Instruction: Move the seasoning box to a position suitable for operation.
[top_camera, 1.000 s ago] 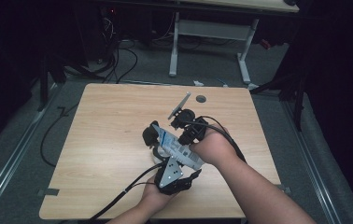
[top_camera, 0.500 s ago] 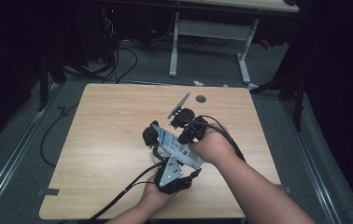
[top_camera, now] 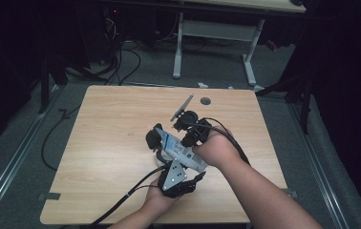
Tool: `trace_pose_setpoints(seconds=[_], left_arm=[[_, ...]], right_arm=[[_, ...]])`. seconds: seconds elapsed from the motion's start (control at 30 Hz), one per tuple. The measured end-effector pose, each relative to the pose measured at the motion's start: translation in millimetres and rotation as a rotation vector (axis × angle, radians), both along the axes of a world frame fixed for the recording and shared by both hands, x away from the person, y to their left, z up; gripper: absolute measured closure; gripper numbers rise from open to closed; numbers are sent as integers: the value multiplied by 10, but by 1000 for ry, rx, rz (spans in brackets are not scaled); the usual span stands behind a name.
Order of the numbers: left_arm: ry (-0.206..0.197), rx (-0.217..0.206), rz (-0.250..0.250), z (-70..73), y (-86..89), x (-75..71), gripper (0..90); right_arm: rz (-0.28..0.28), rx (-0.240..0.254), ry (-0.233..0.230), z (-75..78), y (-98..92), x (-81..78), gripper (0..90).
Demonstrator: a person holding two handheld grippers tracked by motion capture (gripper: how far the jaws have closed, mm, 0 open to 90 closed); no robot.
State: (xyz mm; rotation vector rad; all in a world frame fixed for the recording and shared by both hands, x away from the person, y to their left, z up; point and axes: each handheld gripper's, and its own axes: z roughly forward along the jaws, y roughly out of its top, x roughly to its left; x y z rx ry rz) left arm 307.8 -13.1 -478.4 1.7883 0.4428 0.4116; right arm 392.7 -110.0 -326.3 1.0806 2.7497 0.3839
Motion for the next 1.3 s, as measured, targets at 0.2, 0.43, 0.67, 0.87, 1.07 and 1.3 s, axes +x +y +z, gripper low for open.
trace_pose_setpoints(seconds=[0.2, 0.43, 0.67, 0.87, 1.07, 1.3], left_arm=[[3, -12, 1, 2, -3, 0, 523], [3, -16, 3, 7, 1, 3, 523], [6, -21, 4, 10, 1, 4, 524], [5, -25, 3, 17, -4, 5, 524], [2, -27, 3, 31, 0, 8, 524], [-3, -31, 7, 47, 12, 16, 525]], right_arm=[[1, -5, 1, -1, 3, 4, 900], [2, -2, 3, 4, 16, 10, 900], [6, -5, 1, 1, 23, 13, 900], [14, -6, -1, -4, 24, 17, 900], [14, -9, -2, 2, 31, 20, 900], [23, -13, -8, 12, 51, 28, 900]])
